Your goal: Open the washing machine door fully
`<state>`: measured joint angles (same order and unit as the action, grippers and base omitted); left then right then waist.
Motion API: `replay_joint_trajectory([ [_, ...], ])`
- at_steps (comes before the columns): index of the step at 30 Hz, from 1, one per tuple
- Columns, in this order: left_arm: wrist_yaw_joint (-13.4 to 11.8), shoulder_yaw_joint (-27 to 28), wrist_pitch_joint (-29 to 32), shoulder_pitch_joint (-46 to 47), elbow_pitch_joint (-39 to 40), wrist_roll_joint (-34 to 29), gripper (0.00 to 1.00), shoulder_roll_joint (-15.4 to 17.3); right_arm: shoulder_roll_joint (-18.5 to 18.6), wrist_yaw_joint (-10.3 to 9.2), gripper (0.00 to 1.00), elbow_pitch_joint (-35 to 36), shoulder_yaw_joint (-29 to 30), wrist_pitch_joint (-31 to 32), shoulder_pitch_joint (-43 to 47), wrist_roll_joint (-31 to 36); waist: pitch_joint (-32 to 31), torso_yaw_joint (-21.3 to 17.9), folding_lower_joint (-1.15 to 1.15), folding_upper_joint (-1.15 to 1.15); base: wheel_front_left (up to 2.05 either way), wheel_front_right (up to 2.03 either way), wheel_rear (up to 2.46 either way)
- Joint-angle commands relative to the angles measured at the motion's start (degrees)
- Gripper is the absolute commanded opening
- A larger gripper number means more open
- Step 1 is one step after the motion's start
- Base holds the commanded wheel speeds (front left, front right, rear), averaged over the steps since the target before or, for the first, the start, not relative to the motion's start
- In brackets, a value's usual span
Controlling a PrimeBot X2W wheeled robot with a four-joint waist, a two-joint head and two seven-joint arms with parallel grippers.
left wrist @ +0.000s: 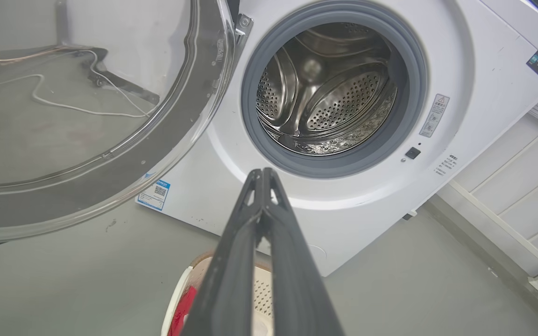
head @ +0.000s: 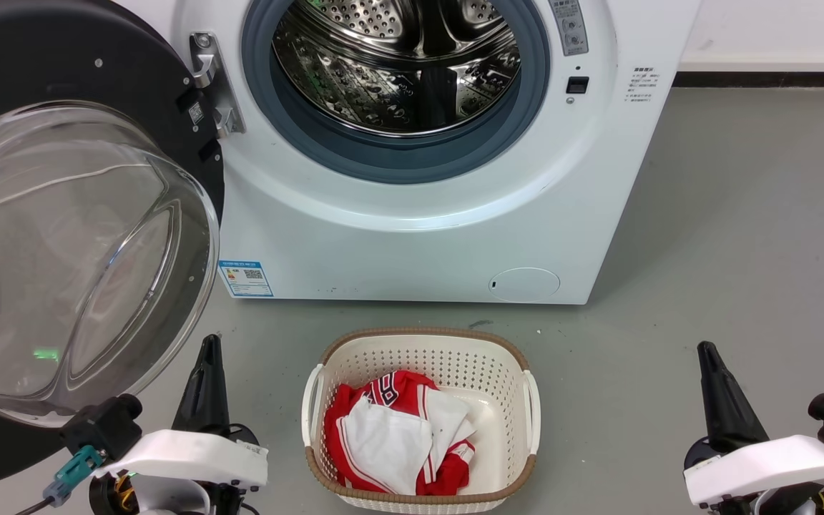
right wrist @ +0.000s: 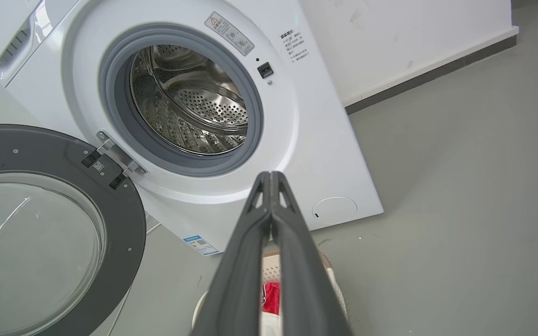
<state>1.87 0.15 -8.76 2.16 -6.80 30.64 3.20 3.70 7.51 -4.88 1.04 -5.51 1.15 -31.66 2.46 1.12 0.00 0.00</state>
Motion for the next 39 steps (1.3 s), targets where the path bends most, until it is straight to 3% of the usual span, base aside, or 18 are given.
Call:
replay_joint_trajectory([
  [1, 0.3, 0.3, 0.4, 1.6, 0.5, 2.3, 0.00, 0.1, 0.5, -0.01, 0.00, 0.3, 0.0, 0.2, -1.9, -2.5, 0.0, 0.0, 0.00, 0.00, 0.00, 0.00, 0.00],
  [39, 3.0, 3.4, 7.7, 3.1, -3.2, 31.4, 0.00, -0.1, 1.1, -0.01, 0.00, -4.2, 1.2, 4.8, -4.7, -32.3, -0.9, -0.4, 0.00, 0.00, 0.00, 0.00, 0.00],
])
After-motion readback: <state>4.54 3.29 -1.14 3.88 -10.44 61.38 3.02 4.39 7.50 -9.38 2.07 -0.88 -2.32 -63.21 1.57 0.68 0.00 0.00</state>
